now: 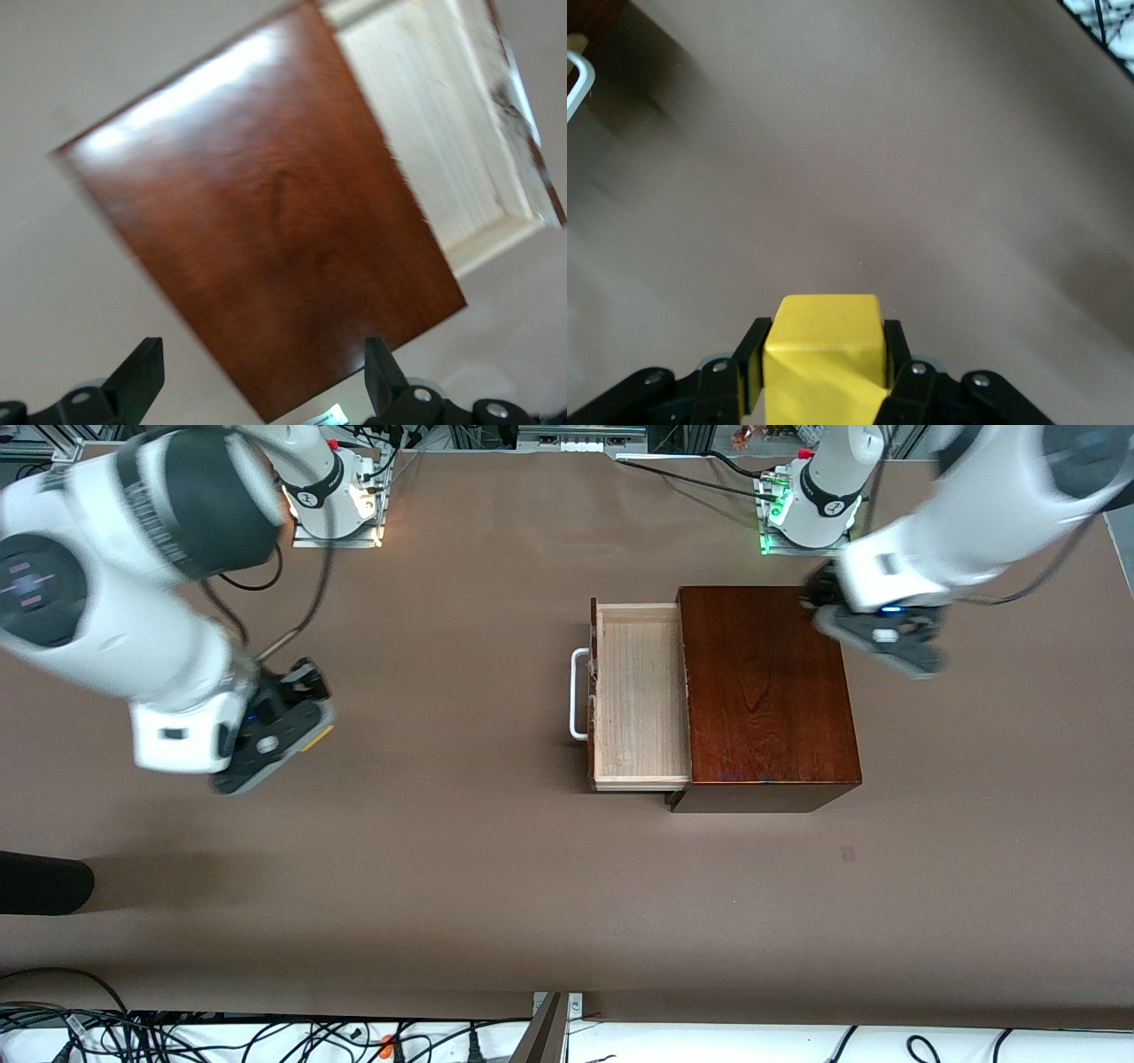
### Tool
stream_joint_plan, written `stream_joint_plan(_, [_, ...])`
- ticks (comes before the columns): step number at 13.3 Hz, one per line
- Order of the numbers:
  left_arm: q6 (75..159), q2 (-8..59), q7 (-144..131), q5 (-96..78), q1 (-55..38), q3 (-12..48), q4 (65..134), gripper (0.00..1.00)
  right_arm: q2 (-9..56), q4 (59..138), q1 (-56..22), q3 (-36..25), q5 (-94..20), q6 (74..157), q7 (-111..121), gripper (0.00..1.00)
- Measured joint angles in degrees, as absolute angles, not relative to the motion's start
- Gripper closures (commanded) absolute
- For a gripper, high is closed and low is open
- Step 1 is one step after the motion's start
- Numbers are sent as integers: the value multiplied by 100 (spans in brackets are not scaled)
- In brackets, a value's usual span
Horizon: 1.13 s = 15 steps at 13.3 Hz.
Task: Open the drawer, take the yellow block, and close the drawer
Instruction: 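Set the cube down with the right gripper while the left gripper reaches the handle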
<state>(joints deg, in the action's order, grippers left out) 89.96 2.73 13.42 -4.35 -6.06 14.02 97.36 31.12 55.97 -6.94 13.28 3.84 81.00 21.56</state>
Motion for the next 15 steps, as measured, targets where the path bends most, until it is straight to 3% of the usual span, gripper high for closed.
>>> stream_joint_plan(2, [9291, 719, 1619, -531, -641, 2045, 9706, 0, 2966, 6001, -439, 1123, 61, 8383, 2156, 100])
stream_joint_plan(6, [10857, 1996, 2764, -570, -705, 3072, 9337, 0, 1928, 8510, -406, 688, -42, 9783, 2040, 100])
stream_joint_plan(9, [11702, 2731, 3701, -540, -1008, 3189, 9083, 0, 1472, 9962, -396, 447, -58, 10577, 1605, 100])
stream_joint_plan(11, [11800, 2975, 4053, -438, -1243, 3196, 8756, 0, 1440, 10679, -371, 397, -58, 11391, 1358, 100])
stream_joint_plan(15, [12030, 3371, 4323, 314, -1787, 3215, 8552, 0, 1779, 11279, -364, 368, -58, 12565, 1101, 100])
